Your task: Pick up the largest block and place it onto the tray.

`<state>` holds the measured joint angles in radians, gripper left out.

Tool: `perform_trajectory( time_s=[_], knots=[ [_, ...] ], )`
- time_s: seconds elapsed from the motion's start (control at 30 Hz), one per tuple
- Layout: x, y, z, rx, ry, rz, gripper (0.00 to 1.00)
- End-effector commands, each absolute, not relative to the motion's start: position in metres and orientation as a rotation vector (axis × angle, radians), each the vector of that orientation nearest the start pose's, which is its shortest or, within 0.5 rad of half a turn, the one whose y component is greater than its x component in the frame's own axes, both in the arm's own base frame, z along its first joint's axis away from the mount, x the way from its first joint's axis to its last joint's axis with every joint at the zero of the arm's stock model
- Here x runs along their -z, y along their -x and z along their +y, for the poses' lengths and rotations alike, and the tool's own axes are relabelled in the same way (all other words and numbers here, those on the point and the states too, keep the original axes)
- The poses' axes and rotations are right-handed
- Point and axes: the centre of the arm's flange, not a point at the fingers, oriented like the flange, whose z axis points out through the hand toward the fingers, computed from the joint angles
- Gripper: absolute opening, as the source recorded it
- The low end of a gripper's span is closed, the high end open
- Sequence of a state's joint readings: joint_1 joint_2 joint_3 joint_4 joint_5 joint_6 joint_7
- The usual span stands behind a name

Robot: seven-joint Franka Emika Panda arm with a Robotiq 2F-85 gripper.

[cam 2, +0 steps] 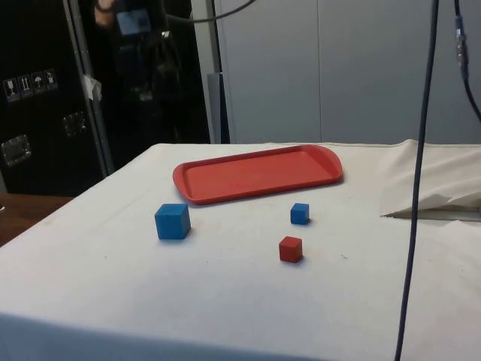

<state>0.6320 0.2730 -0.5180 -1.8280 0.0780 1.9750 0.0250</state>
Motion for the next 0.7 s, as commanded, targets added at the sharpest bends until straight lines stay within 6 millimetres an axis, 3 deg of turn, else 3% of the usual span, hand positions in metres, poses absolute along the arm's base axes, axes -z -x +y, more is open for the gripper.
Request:
perform_trajectory(
  time_s=[0.0, 0.43, 0.67],
  knots=[
    [-0.391, -0.604, 0.094, -0.124, 3.203, -0.099, 1.0],
    [-0.367, -0.61, 0.1, -0.038, 3.216, -0.096, 1.0],
    [-0.361, -0.604, 0.1, 0.03, 3.21, -0.099, 1.0]
  ],
)
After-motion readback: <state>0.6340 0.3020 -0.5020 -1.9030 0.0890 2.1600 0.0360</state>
